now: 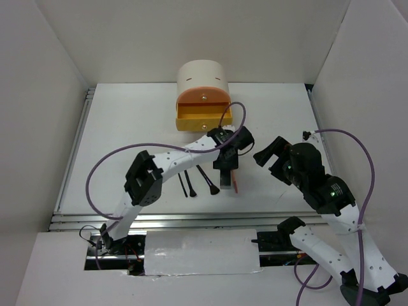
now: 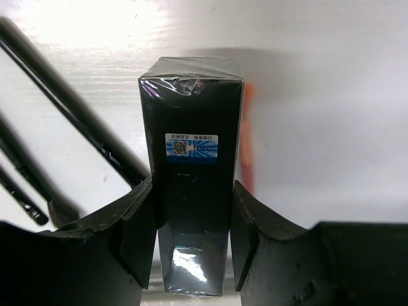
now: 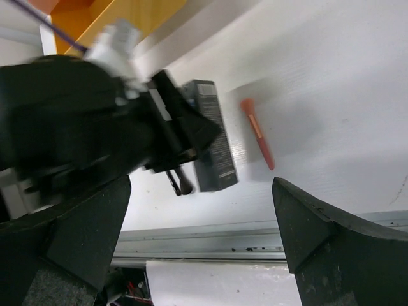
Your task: Organize the makeup
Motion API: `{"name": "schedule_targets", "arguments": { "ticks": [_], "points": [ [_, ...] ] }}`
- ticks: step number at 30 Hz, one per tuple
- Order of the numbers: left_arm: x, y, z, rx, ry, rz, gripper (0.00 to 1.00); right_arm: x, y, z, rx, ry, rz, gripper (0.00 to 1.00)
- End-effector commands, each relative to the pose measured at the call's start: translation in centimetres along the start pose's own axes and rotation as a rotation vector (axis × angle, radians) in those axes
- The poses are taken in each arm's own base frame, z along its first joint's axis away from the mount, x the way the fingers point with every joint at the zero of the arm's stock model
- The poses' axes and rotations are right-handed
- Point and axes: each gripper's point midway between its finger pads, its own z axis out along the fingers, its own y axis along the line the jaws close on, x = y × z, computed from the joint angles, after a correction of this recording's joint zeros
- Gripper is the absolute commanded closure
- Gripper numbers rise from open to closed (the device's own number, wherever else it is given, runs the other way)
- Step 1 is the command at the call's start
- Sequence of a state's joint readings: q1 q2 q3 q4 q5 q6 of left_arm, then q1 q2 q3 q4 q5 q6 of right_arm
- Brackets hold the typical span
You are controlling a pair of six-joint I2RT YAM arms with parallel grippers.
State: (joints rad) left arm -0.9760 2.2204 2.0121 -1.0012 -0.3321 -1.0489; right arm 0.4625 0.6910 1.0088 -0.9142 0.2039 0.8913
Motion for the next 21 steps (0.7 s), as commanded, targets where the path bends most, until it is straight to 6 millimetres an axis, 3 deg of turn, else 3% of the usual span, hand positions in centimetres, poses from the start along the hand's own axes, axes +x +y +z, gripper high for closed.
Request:
{"name": "schedule_targets", "arguments": {
  "ticks": [1,5,8,11,13,16,17,19,21],
  "points": [
    [-5.6,-2.2,-11.1,0.252,-0.203,-0.013,0.88,-1.6,0.8,-0.7,-0.016,-0.061,-0.006,0.0],
    [-8.5,-2.2,-18.4,0.437,-0.358,0.012,0.84,-2.4,1.1,-0.9,-0.017,-0.09,0.002,0.0],
    [-10.8,-3.4,-22.4,0.569,-0.494,0.195,0.86,-3.0,1.6,-1.0,-0.024,-0.105,0.002,0.0],
    [-13.8,-1.4,-24.2,0.47,-0.623,0.226,1.0,-3.1,2.0,-0.8,-0.033,-0.101,0.002,0.0],
    [-16.3,0.8,-25.2,0.39,-0.699,0.122,1.0,-3.0,2.2,-0.6,-0.037,-0.092,0.001,0.0],
    [-19.8,4.6,-27.5,0.358,-0.775,-0.173,0.98,-2.9,2.3,-0.4,-0.045,-0.096,0.013,0.0],
    [-21.5,5.0,-28.5,0.408,-0.816,-0.289,0.97,-3.0,2.3,-0.4,-0.045,-0.1,0.017,0.0],
    [-22.3,6.8,-29.3,0.418,-0.867,-0.447,0.92,-3.1,2.5,-0.5,-0.055,-0.107,0.028,0.0],
    [-24.0,7.1,-31.2,0.538,-0.928,-0.646,0.98,-3.1,2.6,-0.5,-0.058,-0.109,0.033,0.0]
  ]
}}
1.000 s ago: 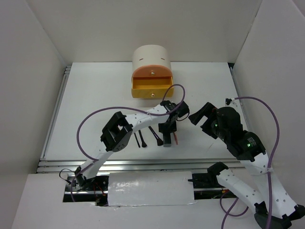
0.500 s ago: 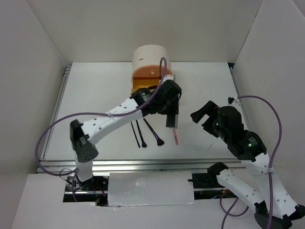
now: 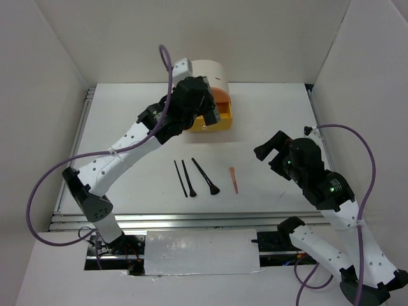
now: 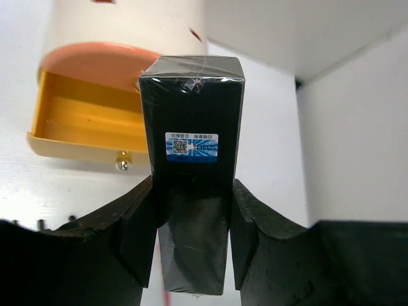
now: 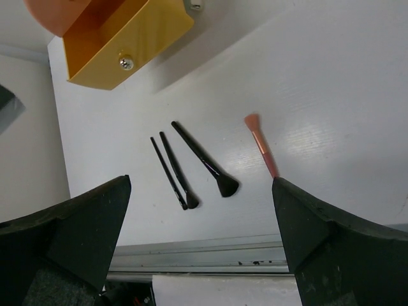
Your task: Organize the makeup
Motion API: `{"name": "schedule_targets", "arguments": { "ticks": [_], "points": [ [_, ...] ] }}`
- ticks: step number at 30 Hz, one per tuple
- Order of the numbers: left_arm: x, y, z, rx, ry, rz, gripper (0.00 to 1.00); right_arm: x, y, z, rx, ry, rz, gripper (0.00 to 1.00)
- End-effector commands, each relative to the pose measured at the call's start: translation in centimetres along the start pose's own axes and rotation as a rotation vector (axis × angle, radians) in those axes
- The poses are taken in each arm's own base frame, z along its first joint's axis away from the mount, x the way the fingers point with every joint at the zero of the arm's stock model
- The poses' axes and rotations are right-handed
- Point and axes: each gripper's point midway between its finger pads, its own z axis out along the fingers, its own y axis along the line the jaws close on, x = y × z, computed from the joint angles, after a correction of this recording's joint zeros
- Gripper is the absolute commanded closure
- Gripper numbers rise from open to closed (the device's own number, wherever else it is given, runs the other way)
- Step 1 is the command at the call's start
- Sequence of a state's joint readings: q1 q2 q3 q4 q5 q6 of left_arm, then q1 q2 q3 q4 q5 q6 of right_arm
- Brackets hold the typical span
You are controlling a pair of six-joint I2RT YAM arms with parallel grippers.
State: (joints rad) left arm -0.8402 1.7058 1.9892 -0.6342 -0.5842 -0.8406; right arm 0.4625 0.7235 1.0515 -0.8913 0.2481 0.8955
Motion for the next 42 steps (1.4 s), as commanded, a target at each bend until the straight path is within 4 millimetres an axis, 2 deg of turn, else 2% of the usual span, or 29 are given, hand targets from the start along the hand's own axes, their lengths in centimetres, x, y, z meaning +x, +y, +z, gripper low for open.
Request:
{"name": "schedule_targets", "arguments": {
  "ticks": [1,2,3,4,6,11,13,15,19,26,31,38,42],
  "points": [
    [-8.1,-1.0,-2.8,0.078,-0.29,-0.439,1.0,-1.4,1.6,-0.5,-0.057,-0.054,0.025,0.0],
    [-8.9,-0.7,-2.8,0.081,-0.34,-0.494,1.0,-1.4,1.5,-0.5,-0.055,-0.055,0.025,0.0],
    [-11.0,-2.0,-3.2,0.17,-0.419,-0.596,1.0,-1.5,1.5,-0.5,-0.054,-0.056,0.028,0.0],
    [-10.6,-1.7,-2.6,0.183,-0.445,-0.605,1.0,-1.5,1.4,-0.6,-0.054,-0.059,0.03,0.0],
    [-11.7,-1.7,-2.5,0.207,-0.51,-0.721,1.0,-1.6,1.4,-0.7,-0.057,-0.067,0.036,0.0],
    [-11.2,-0.8,0.0,0.158,-0.566,-0.866,1.0,-1.9,0.9,-1.3,-0.059,-0.091,0.045,0.0],
    [-10.0,-0.2,1.2,0.161,-0.578,-0.968,1.0,-1.9,0.8,-1.4,-0.058,-0.096,0.046,0.0],
    [-9.7,0.1,1.9,0.175,-0.607,-1.026,1.0,-1.9,0.6,-1.4,-0.056,-0.098,0.045,0.0],
    [-8.0,0.3,4.1,0.158,-0.601,-1.104,1.0,-1.7,0.4,-1.6,-0.057,-0.099,0.043,0.0],
    [-6.7,1.0,6.1,0.089,-0.599,-1.181,1.0,-2.0,0.1,-1.9,-0.052,-0.114,0.023,0.0],
    [-3.9,2.6,7.6,0.011,-0.561,-1.188,1.0,-2.0,0.1,-2.1,-0.062,-0.113,0.007,0.0],
    [-2.1,4.3,8.7,-0.083,-0.561,-1.145,1.0,-1.5,-0.1,-2.0,-0.069,-0.098,-0.006,0.0],
    [-1.5,5.1,9.0,-0.113,-0.563,-1.119,0.96,-1.2,-0.2,-1.9,-0.067,-0.091,-0.012,0.0]
  ]
}}
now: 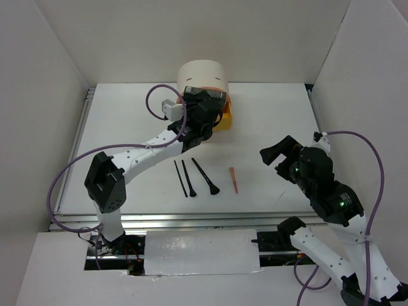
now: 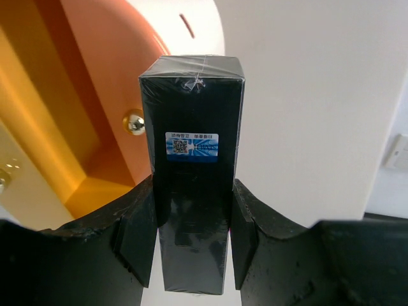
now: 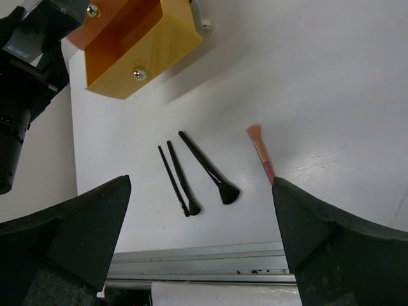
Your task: Organize the makeup
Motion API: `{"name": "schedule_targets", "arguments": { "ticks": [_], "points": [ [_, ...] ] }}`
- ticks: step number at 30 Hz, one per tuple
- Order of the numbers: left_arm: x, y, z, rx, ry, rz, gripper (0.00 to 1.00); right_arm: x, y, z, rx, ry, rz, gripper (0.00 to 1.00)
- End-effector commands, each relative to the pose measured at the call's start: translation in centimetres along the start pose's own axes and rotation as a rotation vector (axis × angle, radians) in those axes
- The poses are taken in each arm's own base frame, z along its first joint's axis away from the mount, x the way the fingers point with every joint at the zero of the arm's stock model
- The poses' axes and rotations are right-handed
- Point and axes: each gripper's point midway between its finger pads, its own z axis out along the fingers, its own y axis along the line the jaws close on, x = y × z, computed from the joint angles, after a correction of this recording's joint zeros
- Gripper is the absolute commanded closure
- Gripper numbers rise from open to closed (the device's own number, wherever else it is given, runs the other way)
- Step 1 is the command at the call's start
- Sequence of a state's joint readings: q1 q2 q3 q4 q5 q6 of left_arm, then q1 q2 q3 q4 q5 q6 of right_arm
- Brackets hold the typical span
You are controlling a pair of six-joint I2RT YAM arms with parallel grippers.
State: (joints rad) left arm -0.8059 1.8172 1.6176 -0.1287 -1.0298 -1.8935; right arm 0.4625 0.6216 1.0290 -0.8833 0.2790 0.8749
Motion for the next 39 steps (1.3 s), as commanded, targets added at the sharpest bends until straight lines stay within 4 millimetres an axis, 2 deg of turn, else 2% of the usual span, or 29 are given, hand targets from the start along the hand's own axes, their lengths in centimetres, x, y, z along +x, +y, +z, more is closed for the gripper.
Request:
{"name": "schedule_targets", "arguments": {
  "ticks": [1,10,20,25,27,28,30,31,32,33,35,39],
  "points": [
    [-1.4,-1.6,0.3,0.019,-0.061,-0.072,0.96,-0.2,0.3,0.0,-0.02,-0.014,-0.014,0.0],
    [-1.1,0.5,1.4,-0.015,-0.054,-0.057,0.94,0.2,0.2,0.2,-0.029,-0.003,-0.018,0.0],
    [-1.0,3.0,2.4,-0.048,-0.029,-0.049,0.8,0.8,-0.1,0.5,-0.026,0.007,-0.023,0.0],
    [-0.7,2.4,2.5,-0.027,-0.022,-0.026,0.61,0.9,-0.4,0.7,-0.018,0.007,-0.027,0.0],
    [-0.7,2.7,2.6,-0.042,-0.025,-0.038,0.6,1.0,-0.5,0.7,-0.017,0.008,-0.028,0.0],
    [-0.7,3.2,2.8,-0.049,-0.027,-0.035,0.56,1.0,-0.5,0.8,-0.017,0.008,-0.028,0.0],
    [-0.6,3.3,2.8,-0.048,-0.017,-0.032,0.53,0.9,-0.6,0.7,-0.015,0.004,-0.027,0.0],
    [-0.6,3.2,2.9,-0.044,-0.016,-0.033,0.33,1.0,-0.6,0.7,-0.015,0.004,-0.027,0.0],
    [-0.5,3.2,3.0,-0.041,-0.013,-0.033,0.08,0.9,-0.6,0.6,-0.017,0.001,-0.026,0.0],
    [-0.4,2.9,2.9,-0.037,-0.012,-0.03,0.01,0.9,-0.6,0.6,-0.017,0.0,-0.028,0.0],
    [-0.4,3.0,3.0,-0.049,-0.013,-0.02,0.01,0.8,-0.6,0.7,-0.016,-0.003,-0.027,0.0],
    [-0.4,1.1,2.7,0.003,-0.006,-0.017,0.01,0.7,-0.6,0.7,-0.011,-0.007,-0.026,0.0]
  ]
}}
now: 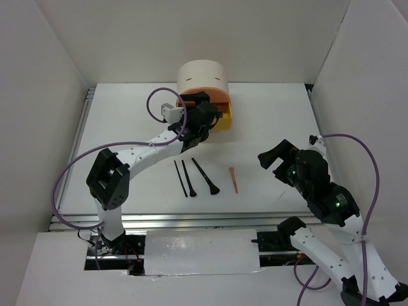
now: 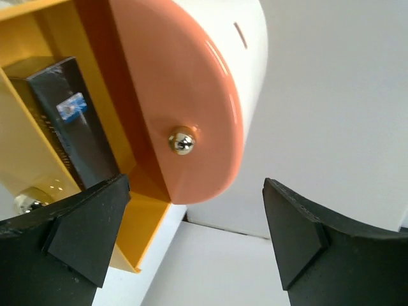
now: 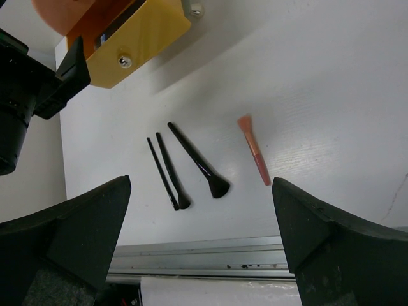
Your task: Organize the makeup
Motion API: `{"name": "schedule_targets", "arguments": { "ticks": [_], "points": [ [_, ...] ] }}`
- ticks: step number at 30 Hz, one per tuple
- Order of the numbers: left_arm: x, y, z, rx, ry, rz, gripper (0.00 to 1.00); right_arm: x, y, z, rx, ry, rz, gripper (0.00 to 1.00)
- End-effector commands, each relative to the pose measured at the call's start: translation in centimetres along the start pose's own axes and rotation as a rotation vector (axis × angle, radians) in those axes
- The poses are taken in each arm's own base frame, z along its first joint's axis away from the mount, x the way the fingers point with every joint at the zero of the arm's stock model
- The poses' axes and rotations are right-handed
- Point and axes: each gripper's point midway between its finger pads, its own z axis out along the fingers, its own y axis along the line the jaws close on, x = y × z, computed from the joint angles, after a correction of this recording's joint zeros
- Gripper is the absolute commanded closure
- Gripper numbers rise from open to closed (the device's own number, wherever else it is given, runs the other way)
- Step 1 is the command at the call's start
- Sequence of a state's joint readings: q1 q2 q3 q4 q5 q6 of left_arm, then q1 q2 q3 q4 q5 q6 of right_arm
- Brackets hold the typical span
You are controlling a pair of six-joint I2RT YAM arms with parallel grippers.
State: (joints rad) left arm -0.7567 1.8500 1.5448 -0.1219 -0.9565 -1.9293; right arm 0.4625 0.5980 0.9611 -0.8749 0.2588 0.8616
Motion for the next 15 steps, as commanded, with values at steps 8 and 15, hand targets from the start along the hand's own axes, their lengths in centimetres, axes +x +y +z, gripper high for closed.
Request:
{"name": "schedule_targets", "arguments": {
  "ticks": [8,15],
  "points": [
    [-1.1,-8.9,-2.2,0.202,0.005,0.003,0.0,-0.9,1.5,0.8,-0.05,-0.035,-0.02,0.0],
    [-6.8,-14.6,-7.8,0.307,-0.021,0.366,0.0,1.7,3.9,5.0,-0.121,0.07,0.009,0.17]
  ]
}}
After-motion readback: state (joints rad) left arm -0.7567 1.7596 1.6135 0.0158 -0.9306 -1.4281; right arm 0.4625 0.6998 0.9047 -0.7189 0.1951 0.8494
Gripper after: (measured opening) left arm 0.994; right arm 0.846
